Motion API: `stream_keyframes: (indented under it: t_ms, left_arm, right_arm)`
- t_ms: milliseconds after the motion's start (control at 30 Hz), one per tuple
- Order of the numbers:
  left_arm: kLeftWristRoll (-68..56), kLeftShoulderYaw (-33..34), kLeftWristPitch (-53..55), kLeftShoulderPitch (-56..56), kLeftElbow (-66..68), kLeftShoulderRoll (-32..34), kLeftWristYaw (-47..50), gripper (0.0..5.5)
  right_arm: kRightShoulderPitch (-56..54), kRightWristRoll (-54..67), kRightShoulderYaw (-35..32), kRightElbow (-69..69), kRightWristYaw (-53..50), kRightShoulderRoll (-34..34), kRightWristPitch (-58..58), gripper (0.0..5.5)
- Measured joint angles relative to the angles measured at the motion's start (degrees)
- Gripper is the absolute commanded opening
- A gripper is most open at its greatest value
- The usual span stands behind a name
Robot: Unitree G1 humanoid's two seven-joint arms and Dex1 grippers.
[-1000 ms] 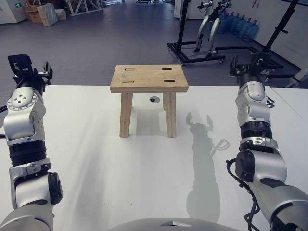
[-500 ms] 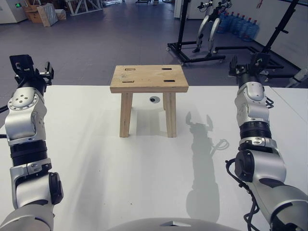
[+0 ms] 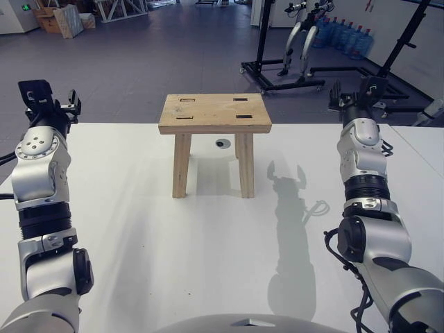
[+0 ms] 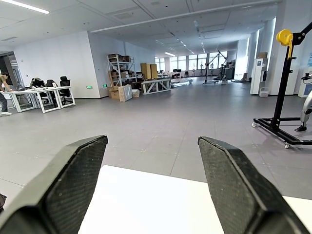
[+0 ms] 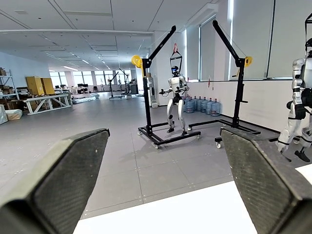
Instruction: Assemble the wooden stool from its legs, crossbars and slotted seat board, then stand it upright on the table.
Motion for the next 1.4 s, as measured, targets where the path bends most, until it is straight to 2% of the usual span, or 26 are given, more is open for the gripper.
stream_keyframes:
  t_ms: [1400]
  left_arm:
    - [1.2,-1.1,-1.1,-0.6,0.0,-0.8,0.0,3.41]
  right_arm:
    - [0.0,-0.4,0.1,-0.1,-0.6,1.1,-0.4,4.2]
